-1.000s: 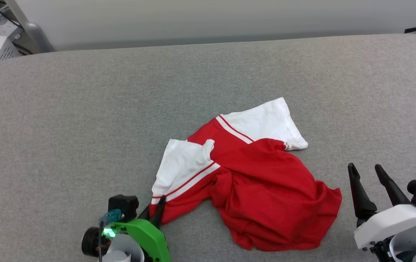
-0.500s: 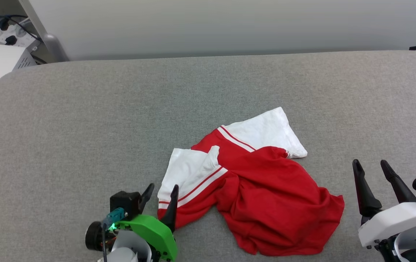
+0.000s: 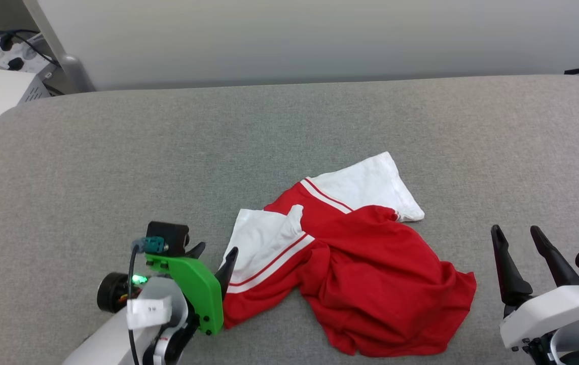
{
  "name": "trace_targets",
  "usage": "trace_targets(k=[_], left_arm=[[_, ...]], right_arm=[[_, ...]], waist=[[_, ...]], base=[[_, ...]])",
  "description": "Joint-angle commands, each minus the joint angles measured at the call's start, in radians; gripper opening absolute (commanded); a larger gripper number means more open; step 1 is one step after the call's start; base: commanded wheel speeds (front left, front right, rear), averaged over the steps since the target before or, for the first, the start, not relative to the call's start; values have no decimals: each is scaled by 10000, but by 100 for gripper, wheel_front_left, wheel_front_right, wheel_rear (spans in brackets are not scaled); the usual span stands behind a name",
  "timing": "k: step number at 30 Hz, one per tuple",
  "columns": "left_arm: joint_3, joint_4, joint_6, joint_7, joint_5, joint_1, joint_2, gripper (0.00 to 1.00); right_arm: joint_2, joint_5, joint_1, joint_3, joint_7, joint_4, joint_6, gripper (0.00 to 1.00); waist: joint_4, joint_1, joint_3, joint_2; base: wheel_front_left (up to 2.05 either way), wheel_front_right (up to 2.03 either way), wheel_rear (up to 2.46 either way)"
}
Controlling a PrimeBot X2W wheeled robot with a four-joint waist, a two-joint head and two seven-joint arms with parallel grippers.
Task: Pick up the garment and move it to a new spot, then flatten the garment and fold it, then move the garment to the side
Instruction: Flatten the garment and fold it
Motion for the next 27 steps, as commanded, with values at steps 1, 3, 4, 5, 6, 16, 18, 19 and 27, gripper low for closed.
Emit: trace_targets(k=[1, 3, 4, 5, 6, 16, 18, 19, 27], left_arm=[[-61, 23, -159, 440, -163, -358, 144, 100], [-227, 159, -390, 1226, -300, -690, 297, 100], [-296, 242, -475, 1531, -331, -845, 357, 100], [-374, 365, -589, 1887, -390, -1018, 407, 100], [-392, 486, -652, 2118, -464, -1141, 425, 100], [-1233, 2048, -1395, 4273, -723, -1745, 382, 34], [-1284, 2127, -1521, 4223, -753, -1722, 285, 0], [-1269, 2104, -1558, 4039, -702, -1743, 254, 0], [-714, 1656, -1148, 1587, 39, -1874, 288, 0]], right_arm=[[-17, 32, 24, 28, 15, -41, -6, 100], [-16, 69, -45, 78, -8, -31, -6, 100], [-16, 80, -70, 95, -12, -17, -6, 100], [-16, 104, -101, 106, -24, 14, -6, 100], [-16, 122, -131, 113, -44, 42, -6, 100], [-16, 335, -413, 231, -351, 588, -6, 100], [-16, 342, -424, 208, -379, 648, -6, 100], [-16, 341, -416, 192, -382, 671, -6, 100], [-16, 381, -228, 45, -247, 824, -6, 100]], waist=[[-140, 1, 231, 0], [-248, 1, 428, 0], [-297, 1, 519, 0], [-350, 1, 619, 0], [-397, 1, 707, 0], [-761, 1, 1113, 0], [-759, 1, 1081, 0], [-745, 1, 1062, 0], [-324, 1, 645, 0]], base=[[0, 0, 0], [0, 0, 0], [0, 0, 0], [0, 0, 0], [0, 0, 0], [0, 0, 0], [0, 0, 0], [0, 0, 0], [0, 0, 0]])
